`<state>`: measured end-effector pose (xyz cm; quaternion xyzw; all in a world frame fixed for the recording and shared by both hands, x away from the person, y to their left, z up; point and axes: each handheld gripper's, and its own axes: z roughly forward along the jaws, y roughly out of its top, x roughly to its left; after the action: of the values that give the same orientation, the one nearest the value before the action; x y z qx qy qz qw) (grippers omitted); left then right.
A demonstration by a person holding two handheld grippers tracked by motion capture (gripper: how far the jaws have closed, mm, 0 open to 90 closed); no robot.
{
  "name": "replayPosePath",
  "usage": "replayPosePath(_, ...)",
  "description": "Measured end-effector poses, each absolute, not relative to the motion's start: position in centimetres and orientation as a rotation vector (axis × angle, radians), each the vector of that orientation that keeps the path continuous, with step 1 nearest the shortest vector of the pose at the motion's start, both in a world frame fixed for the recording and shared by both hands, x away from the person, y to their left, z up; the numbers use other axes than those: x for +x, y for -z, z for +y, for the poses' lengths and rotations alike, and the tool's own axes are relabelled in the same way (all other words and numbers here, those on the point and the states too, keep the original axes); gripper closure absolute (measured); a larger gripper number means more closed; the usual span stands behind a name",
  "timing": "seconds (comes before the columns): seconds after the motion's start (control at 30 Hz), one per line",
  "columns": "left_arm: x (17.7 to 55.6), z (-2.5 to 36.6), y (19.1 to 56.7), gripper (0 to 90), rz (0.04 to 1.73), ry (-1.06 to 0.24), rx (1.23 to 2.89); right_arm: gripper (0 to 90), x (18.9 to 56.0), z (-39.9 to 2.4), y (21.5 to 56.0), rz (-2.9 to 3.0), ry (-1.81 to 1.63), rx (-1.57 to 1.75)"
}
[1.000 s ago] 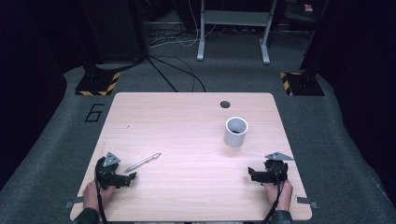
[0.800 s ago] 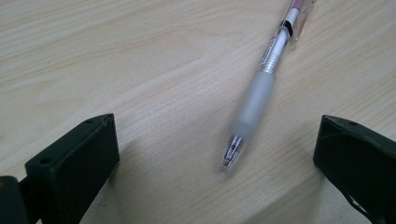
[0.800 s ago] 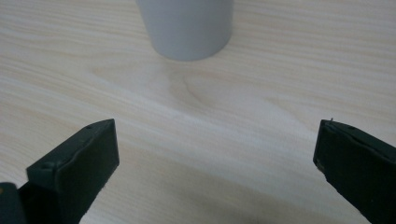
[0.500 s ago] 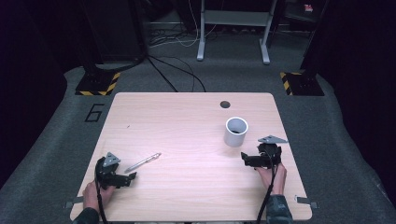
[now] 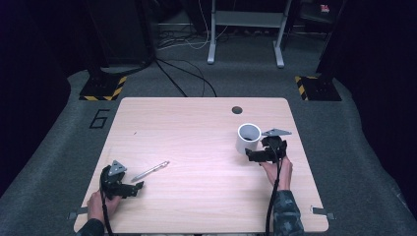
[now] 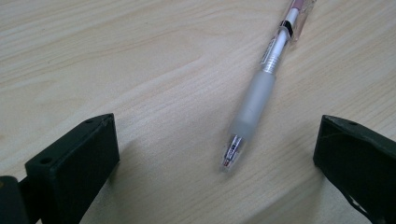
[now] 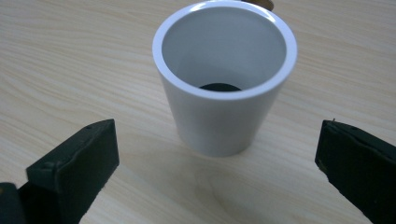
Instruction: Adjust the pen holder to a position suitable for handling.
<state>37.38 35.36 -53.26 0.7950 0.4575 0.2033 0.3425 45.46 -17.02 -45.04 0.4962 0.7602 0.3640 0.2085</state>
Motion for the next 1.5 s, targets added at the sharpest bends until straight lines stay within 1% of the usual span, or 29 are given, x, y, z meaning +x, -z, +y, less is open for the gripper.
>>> replayPosePath(0.63, 37.4, 35.4, 53.3, 0.2, 1.189, -0.528, 2.067, 0.4, 50.6, -14.3, 45.8, 2.120, -0.905, 1.421)
replayPosePath(0.67, 37.4, 35.4, 53.3, 0.2, 1.189, -0.528, 2.067, 0.4, 50.6, -14.3, 45.8, 2.120, -0.905, 1.421)
replayPosePath(0.77, 37.4, 35.4, 53.3, 0.2, 1.190, -0.528, 2.067, 4.8, 51.0, -14.0, 46.1, 2.110, -0.887, 1.431)
replayPosePath(1.13, 37.4, 35.4, 53.3, 0.2, 1.189, -0.528, 2.068, 5.8, 51.1, -13.9, 46.3, 2.106, -0.913, 1.418)
replayPosePath(1.5, 37.4, 35.4, 53.3, 0.2, 1.189, -0.528, 2.067, 6.0, 50.6, -12.3, 46.3, 2.159, -0.925, 1.375)
